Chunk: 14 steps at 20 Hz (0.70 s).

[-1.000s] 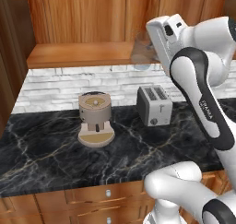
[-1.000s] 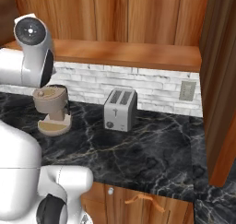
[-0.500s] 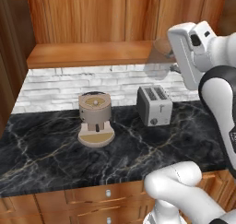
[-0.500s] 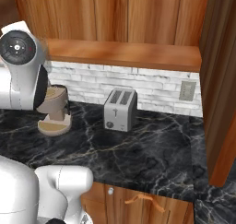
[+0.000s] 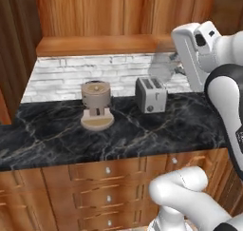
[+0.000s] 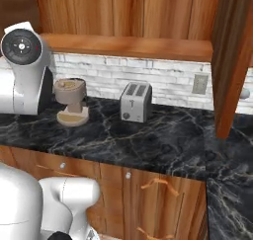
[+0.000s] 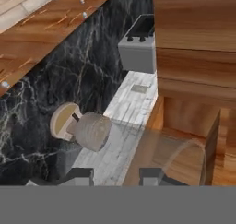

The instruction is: There is a bowl on the dining counter. Grab a lemon wedge from the fridge and place it in the bowl. Then get the liquor bottle and glass cup from the cabinet and place them next to the bowl.

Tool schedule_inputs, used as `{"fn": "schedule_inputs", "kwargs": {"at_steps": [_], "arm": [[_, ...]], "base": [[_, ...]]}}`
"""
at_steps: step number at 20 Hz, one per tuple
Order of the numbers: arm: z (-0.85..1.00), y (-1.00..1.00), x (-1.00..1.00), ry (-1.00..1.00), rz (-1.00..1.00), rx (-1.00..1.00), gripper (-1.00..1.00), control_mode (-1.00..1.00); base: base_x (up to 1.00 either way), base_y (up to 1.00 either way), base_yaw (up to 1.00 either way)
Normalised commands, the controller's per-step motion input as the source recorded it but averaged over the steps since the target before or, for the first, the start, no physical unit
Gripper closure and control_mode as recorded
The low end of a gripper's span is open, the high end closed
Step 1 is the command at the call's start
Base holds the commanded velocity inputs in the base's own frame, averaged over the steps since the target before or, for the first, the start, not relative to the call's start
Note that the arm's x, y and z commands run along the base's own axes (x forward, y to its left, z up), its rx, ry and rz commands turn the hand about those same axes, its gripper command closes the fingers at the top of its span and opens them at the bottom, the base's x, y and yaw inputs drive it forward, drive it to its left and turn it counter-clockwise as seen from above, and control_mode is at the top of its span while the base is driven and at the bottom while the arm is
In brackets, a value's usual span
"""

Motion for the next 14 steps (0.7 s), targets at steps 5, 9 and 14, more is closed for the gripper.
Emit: {"fn": "schedule_inputs", "kwargs": {"at_steps": [5, 9, 14], "arm": [[0.0, 0.0, 0.0, 0.0, 0.0, 0.0, 1.0, 1.0], [0.0, 0.0, 0.0, 0.0, 0.0, 0.0, 1.0, 1.0], [0.0, 0.0, 0.0, 0.0, 0.0, 0.0, 1.0, 1.0]], "base": [[-1.0, 0.37, -0.06], [-1.0, 0.43, -0.04], [-0.99, 0.57, 0.17]]}}
